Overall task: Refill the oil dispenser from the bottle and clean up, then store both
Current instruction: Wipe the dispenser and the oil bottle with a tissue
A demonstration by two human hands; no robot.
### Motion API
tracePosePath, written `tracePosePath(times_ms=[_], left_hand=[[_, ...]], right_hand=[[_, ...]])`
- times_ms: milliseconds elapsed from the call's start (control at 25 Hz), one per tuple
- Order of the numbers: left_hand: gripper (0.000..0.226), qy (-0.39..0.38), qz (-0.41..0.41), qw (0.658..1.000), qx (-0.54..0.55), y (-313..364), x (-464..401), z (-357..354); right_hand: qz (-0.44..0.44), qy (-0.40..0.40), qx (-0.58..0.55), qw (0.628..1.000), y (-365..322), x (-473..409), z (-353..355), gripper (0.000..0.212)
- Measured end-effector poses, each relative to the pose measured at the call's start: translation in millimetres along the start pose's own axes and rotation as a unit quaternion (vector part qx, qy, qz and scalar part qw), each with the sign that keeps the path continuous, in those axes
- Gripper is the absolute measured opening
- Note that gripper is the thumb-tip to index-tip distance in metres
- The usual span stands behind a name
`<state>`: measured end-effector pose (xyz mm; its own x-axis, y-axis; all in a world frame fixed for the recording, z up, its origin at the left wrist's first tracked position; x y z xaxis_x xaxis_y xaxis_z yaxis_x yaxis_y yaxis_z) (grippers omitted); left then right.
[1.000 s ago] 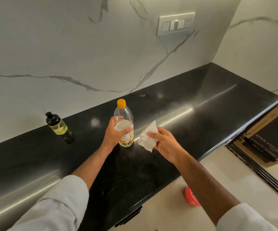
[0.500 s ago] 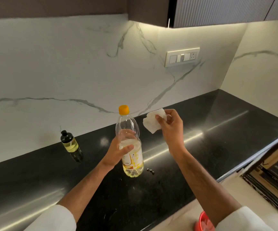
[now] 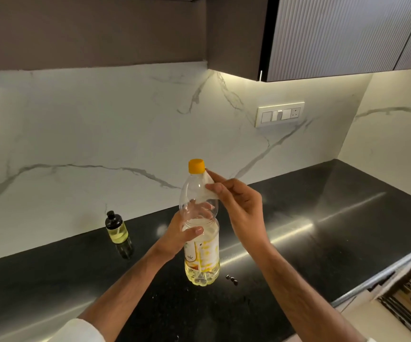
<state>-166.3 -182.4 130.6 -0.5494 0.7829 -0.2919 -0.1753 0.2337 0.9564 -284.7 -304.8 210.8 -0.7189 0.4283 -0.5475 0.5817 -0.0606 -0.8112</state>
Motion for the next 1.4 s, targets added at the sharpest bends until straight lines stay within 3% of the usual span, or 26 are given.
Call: tracePosePath(times_ms=[120,240,360,520,680,800,920,1000,1120,1240,1400], left_hand=[[0.065,0.013,-0.005,0.999,-0.033,5,-2,3],[0.062,0.015,0.001,0.998,-0.066,16,-2,5],[0.050,-0.048,0.016,0.997,-0.063,24,-1,13],[0.086,-0.102,0.077,0.991,0.029,21,0,24],[0.048,0.006,-0.001,1.000,-0.022,32,-10,17],[0.049,0.088,-0.042,0.992,-0.085,35,-17,14],[0.051,0.107,-0.035,0.990,-0.088,42,-23,15],[0.066,0.074,-0.024,0.996,-0.036,42,-22,21],[0.064,0.009,-0.023,0.999,0.030,41,-21,31],[0.092,-0.068,0.030,0.995,0.068,35,-23,35],[0.070,-0.222,0.020,0.966,0.128,34,-18,18]], right_hand=[[0.005,0.014,0.049,0.999,1,-11,-4,0.026],[-0.071,-0.082,0.089,0.990,-3,-18,-11,0.046],[-0.131,-0.167,0.080,0.974,-13,-32,-12,0.049],[-0.153,-0.240,0.052,0.957,-19,-48,-11,0.046],[-0.107,-0.153,0.097,0.978,-15,-45,-26,0.048],[-0.078,-0.110,0.123,0.983,-2,-27,-36,0.044],[-0.094,-0.101,0.109,0.984,18,-8,-42,0.058],[-0.124,-0.107,0.102,0.981,20,-10,-39,0.059],[-0.152,-0.134,0.077,0.976,6,-31,-29,0.061],[-0.176,-0.187,0.018,0.966,-9,-54,-22,0.067],[-0.225,-0.250,-0.081,0.938,-26,-76,-23,0.102]])
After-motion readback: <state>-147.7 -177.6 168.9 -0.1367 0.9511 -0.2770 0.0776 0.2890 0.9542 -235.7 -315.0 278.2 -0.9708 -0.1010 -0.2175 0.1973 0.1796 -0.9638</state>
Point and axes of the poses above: each hand's wrist, its own x-axis away from the middle knuckle, its own z-axis out of the back of the hand, y = z × x, the point moved 1 cm from there along -x, towards the middle knuckle, and after that the axes turned 2 degrees about z, right-handed, at the moved point
